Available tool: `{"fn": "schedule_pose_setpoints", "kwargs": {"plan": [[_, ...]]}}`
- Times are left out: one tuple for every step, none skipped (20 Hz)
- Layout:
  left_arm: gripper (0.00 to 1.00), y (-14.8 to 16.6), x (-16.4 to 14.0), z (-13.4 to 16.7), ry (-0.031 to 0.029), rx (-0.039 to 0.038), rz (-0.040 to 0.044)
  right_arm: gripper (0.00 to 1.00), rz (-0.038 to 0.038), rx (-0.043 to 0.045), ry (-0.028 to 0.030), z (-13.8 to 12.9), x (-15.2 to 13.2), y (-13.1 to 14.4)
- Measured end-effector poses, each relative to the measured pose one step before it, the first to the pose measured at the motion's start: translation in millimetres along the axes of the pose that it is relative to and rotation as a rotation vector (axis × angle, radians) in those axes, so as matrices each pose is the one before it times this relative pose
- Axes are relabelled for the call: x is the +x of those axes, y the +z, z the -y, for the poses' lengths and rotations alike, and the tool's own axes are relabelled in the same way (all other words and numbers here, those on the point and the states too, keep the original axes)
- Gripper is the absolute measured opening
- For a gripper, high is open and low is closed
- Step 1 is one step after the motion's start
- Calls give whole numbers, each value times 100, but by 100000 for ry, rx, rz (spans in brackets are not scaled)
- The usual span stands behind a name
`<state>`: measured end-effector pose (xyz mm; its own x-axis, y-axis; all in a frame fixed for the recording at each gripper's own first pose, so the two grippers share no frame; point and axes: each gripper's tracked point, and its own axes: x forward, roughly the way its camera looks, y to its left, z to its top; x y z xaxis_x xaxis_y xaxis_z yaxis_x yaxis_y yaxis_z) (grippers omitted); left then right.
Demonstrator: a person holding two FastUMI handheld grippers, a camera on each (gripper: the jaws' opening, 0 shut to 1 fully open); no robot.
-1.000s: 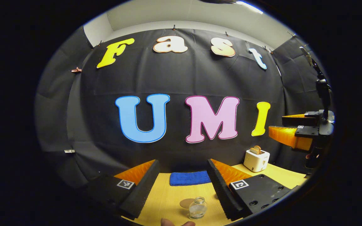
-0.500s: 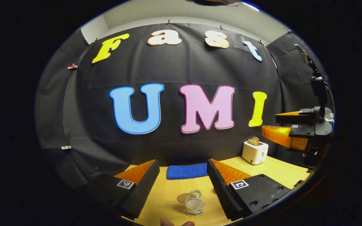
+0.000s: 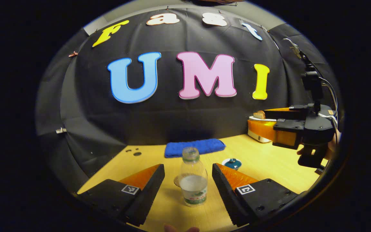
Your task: Open the teacup lid with one hand, grasp the water bottle and pour water into the teacup with the other hand; after pouring, place the water bottle on the coaster and then close the teacup lid.
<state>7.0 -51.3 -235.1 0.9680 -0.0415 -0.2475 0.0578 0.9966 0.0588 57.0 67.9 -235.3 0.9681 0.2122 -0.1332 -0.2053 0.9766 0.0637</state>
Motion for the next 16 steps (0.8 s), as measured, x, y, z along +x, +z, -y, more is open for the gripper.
{"fn": "schedule_pose_setpoints", "kwargs": {"plan": [[94, -1623, 639, 140, 326, 432, -1704, 98, -943, 33, 64, -46, 629, -1426], [94, -1268, 584, 88, 493, 67, -1116, 97, -775, 457, -124, 49, 553, -1251], [94, -1235, 535, 172, 342, -262, -794, 97, -729, 938, 312, -17, 533, -1130], [94, -996, 504, 75, 523, -196, -602, 97, -852, 848, 148, -64, 429, -1163], [94, -1064, 578, 94, 369, -29, -308, 97, -776, 612, 423, -95, 588, -979], [94, -634, 522, 35, 308, 118, -438, 97, -1131, 480, 701, -128, 553, -979], [94, -713, 468, 35, 525, -126, -180, 97, -1102, 335, 944, -225, 549, -922], [94, -544, 455, -85, 478, -382, -340, 97, -891, 60, 906, -117, 445, -655], [94, -487, 355, -85, 166, -940, 99, 97, -742, -599, 497, -65, 590, -682], [94, -229, 317, 139, -119, -1322, -120, 96, -836, -637, 483, -3, 649, -527], [94, -472, 329, 73, -77, -1339, -44, 96, -1227, -210, 1105, -239, 764, -742], [94, -90, 218, 159, -173, -847, -115, 95, -1782, 162, 936, -33, 718, -803], [94, 33, 110, 110, 322, 254, 379, 95, -2157, 154, 787, -32, 737, -947], [94, 352, 93, 33, 11, 437, 980, 90, -2143, 389, 393, 31, 671, -734], [94, 18, 164, 71, -361, 153, 385, 87, -1725, 1002, 316, 220, 457, -688], [99, -45, 156, 41, 48, 31, -176, 79, -688, 1580, 541, -12, 374, -210]]}}
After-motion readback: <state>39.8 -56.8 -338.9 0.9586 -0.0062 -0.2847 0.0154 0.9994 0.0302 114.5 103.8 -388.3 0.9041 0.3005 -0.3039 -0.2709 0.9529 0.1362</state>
